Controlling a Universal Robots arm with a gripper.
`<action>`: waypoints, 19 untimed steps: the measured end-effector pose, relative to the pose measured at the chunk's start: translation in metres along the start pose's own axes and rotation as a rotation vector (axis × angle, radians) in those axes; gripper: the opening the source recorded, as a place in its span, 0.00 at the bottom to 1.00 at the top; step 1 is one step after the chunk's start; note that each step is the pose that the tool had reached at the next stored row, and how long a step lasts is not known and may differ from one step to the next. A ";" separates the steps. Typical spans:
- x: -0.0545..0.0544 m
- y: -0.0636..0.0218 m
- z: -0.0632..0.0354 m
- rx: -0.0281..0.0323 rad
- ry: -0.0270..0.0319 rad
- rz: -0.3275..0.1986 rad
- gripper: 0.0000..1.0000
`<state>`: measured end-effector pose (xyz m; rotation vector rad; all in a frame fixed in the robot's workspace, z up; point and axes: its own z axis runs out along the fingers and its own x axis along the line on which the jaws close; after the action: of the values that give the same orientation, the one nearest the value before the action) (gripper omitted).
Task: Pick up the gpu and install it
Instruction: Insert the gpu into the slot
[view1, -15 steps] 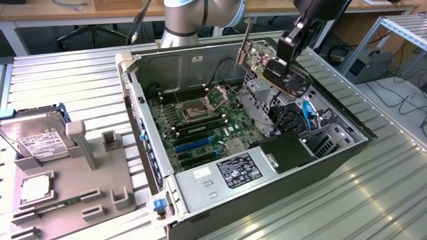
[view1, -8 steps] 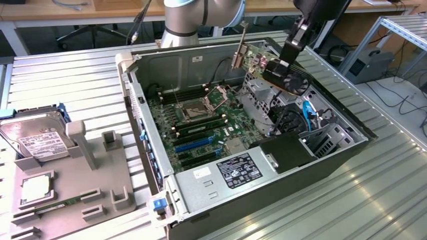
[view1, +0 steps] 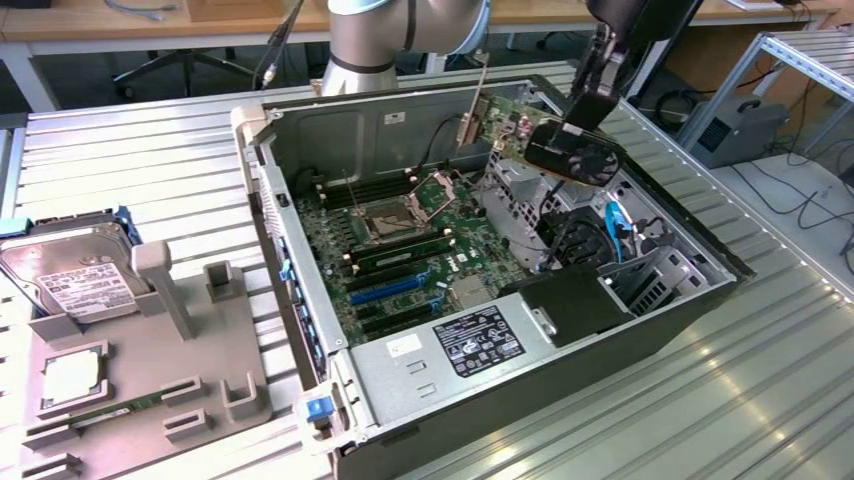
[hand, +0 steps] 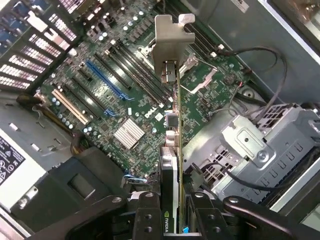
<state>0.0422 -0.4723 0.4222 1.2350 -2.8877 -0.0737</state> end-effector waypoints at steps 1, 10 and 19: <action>0.000 0.0000 0.0000 -0.0007 0.0018 -0.040 0.27; 0.000 0.0000 0.0000 -0.0053 0.0128 -0.296 0.27; 0.000 0.0000 0.0000 -0.0062 0.0153 -0.347 0.27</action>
<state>0.0422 -0.4722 0.4222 1.7113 -2.6238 -0.0719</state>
